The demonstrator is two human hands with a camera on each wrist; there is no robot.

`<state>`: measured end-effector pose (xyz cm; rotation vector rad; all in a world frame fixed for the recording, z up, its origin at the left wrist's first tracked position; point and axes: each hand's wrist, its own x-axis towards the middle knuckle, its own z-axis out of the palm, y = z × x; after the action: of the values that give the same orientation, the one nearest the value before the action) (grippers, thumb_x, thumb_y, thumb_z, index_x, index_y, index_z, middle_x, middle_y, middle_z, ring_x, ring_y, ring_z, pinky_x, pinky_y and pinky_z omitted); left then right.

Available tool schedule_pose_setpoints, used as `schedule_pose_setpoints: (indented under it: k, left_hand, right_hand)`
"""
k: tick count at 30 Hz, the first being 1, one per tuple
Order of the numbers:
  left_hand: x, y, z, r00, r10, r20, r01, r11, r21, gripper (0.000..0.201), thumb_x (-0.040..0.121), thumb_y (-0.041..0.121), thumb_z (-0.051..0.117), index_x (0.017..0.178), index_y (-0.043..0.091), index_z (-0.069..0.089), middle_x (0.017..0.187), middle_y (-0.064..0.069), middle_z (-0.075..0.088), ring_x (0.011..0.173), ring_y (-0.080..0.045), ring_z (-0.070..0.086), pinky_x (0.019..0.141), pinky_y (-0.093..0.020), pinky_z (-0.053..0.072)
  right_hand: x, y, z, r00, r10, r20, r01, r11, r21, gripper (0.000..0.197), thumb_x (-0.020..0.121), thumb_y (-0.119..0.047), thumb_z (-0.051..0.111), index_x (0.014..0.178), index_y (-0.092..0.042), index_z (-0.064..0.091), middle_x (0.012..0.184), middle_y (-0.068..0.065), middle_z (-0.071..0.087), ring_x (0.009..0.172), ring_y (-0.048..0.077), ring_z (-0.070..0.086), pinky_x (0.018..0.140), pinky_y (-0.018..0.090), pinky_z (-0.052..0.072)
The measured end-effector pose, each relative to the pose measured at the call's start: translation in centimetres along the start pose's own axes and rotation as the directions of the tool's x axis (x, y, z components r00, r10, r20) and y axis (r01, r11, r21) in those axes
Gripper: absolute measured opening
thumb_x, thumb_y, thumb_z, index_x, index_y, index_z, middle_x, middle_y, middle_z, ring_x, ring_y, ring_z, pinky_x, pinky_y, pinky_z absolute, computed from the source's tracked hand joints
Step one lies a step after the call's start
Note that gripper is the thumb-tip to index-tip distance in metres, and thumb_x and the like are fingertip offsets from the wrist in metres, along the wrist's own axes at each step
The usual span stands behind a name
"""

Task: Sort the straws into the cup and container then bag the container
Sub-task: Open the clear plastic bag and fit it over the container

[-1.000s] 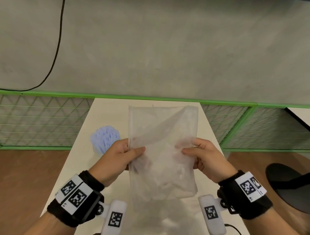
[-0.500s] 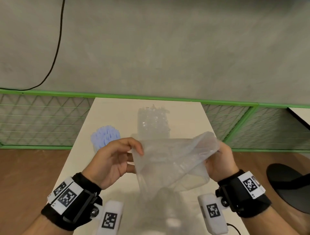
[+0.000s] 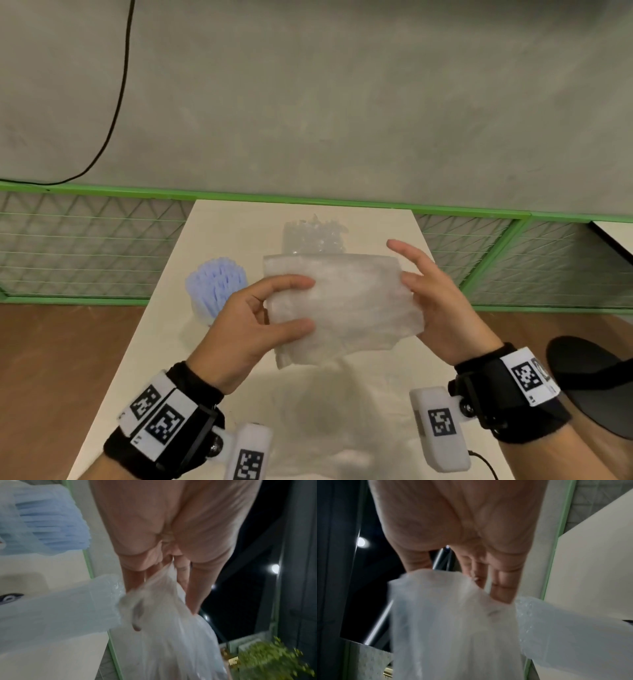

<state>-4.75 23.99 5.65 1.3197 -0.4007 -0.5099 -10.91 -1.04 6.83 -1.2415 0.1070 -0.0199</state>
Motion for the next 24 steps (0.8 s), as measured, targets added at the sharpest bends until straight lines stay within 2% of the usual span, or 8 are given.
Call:
schedule_pose_setpoints:
  k: [2,5,9,12,14,17,21,24]
  left_hand:
    - [0.2,-0.2,0.2,1.000,0.029,0.006,-0.029,0.997,0.064,0.058,0.062,0.006,0.085,0.114,0.023,0.067,0.116,-0.006,0.068,0.105,-0.019,0.068,0.082,-0.030,0.057]
    - [0.1,0.1,0.0,0.996,0.061,0.057,-0.071,0.979,0.193,0.064,0.062,0.010,0.083,0.118,0.035,0.065,0.128,0.002,0.059,0.118,-0.016,0.060,0.094,-0.034,0.053]
    - [-0.2,0.3,-0.1,0.992,0.042,0.117,-0.050,0.996,0.068,0.066,0.067,-0.006,0.074,0.121,0.032,0.064,0.132,-0.001,0.056,0.118,-0.022,0.060,0.085,-0.042,0.058]
    - [0.0,-0.1,0.6,0.990,0.139,0.028,-0.140,0.990,0.028,0.068,0.069,-0.003,0.077,0.125,0.030,0.060,0.133,-0.005,0.056,0.120,-0.022,0.059,0.091,-0.038,0.055]
    - [0.0,-0.3,1.4,0.974,0.217,-0.061,-0.216,0.976,0.020,0.068,0.070,-0.001,0.078,0.127,0.029,0.057,0.134,-0.005,0.054,0.122,-0.020,0.057,0.095,-0.032,0.052]
    - [0.0,-0.6,3.1,0.938,0.318,-0.136,-0.312,0.948,0.063,0.074,0.074,-0.013,0.075,0.131,0.027,0.049,0.131,0.003,0.056,0.120,-0.014,0.057,0.091,-0.024,0.052]
    - [-0.6,-0.9,4.0,0.950,0.286,-0.121,-0.285,0.958,0.031,0.083,0.074,-0.012,0.075,0.134,0.036,0.043,0.123,0.016,0.062,0.109,-0.011,0.065,0.081,-0.023,0.055]
    - [-1.0,-0.3,2.0,0.960,0.223,-0.169,-0.224,0.974,0.009,0.081,0.070,0.022,0.080,0.135,0.048,0.040,0.111,-0.007,0.068,0.098,-0.016,0.068,0.081,-0.025,0.055]
  right_hand:
    - [0.0,0.8,0.5,0.992,0.123,-0.016,-0.124,0.990,-0.072,0.067,0.081,-0.023,0.073,0.140,-0.036,0.043,0.105,0.002,0.071,0.087,0.019,0.070,0.061,0.031,0.057]
    - [-0.2,1.2,0.4,0.981,0.188,0.038,-0.177,0.963,-0.202,0.085,0.081,0.000,0.073,0.146,-0.037,0.031,0.094,0.010,0.073,0.082,0.023,0.071,0.062,0.030,0.057]
    - [-0.5,-0.3,-0.3,0.997,0.056,0.062,-0.044,0.982,-0.181,0.095,0.077,0.018,0.066,0.147,-0.033,0.029,0.069,0.002,0.072,0.060,0.011,0.068,0.060,0.020,0.055]
    - [-0.1,0.1,-0.3,0.999,-0.044,0.003,0.043,0.987,0.157,0.099,0.063,-0.008,0.089,0.147,-0.028,0.040,0.108,0.014,0.072,0.091,0.020,0.071,0.076,0.030,0.059]
    - [-0.3,1.6,0.3,0.999,-0.033,0.037,0.018,0.938,0.345,0.089,0.066,-0.029,0.090,0.143,-0.015,0.048,0.131,0.014,0.062,0.111,0.023,0.065,0.088,0.033,0.057]
    - [-1.1,3.8,2.6,0.991,0.011,0.130,-0.049,0.955,0.293,0.062,0.085,-0.041,0.073,0.136,-0.011,0.057,0.141,0.020,0.054,0.128,0.031,0.054,0.108,0.042,0.045]
    - [-1.1,4.1,3.7,1.000,0.003,0.015,-0.006,0.983,0.183,0.040,0.100,-0.019,0.050,0.130,0.008,0.054,0.129,0.026,0.061,0.118,0.037,0.061,0.096,0.041,0.053]
    - [-1.1,3.4,2.0,1.000,0.025,-0.003,-0.025,0.999,0.037,0.030,0.095,-0.014,0.056,0.116,0.004,0.066,0.117,0.024,0.068,0.103,0.030,0.069,0.084,0.040,0.058]
